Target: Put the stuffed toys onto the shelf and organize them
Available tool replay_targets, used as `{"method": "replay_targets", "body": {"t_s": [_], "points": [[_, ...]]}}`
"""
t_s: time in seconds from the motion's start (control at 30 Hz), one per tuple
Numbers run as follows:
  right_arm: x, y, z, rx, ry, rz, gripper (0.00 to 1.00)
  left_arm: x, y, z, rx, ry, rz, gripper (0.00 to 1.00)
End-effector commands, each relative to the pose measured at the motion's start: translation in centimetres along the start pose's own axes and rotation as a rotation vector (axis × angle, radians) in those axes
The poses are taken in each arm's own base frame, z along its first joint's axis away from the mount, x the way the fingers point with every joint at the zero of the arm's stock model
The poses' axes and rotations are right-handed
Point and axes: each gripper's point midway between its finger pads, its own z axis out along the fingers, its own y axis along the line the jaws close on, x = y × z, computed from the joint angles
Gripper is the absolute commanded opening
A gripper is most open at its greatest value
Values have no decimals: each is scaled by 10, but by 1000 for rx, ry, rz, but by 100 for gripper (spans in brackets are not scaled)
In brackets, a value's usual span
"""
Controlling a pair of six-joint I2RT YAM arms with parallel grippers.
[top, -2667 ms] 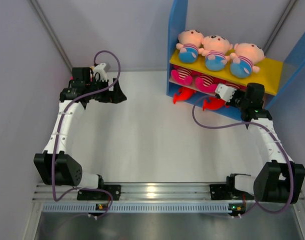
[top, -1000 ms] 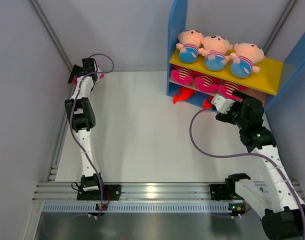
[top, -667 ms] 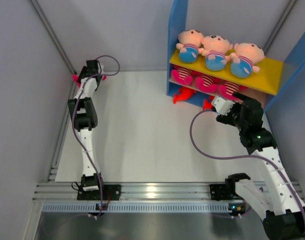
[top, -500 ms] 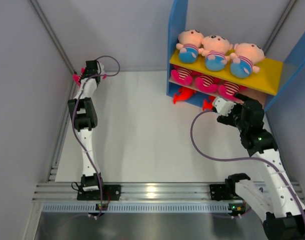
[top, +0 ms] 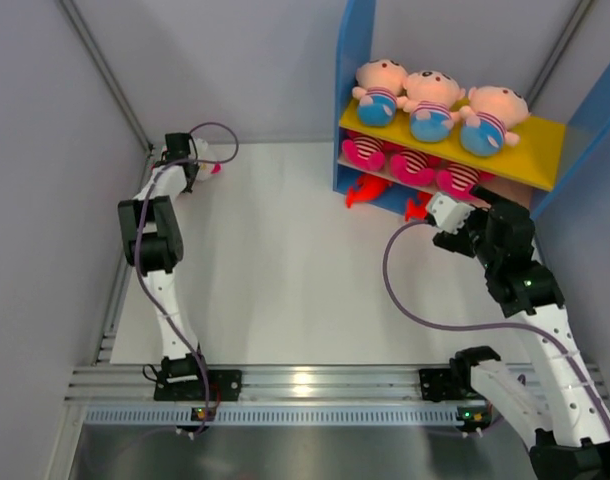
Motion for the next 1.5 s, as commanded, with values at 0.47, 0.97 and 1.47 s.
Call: {"method": "replay_targets", "body": {"t_s": [0.47,0.97,1.47], "points": [[-216,35,-65,-248,-618,16,90,29,-81,-380,900,-395,-62,0],[-419,113,-110,-439,-1309,2,94,78,-113,-487,1071,-450,64,0],[-468,135,-101,-583,-1375,180,0,91,-128,-514,1184,-487,129,0]]}}
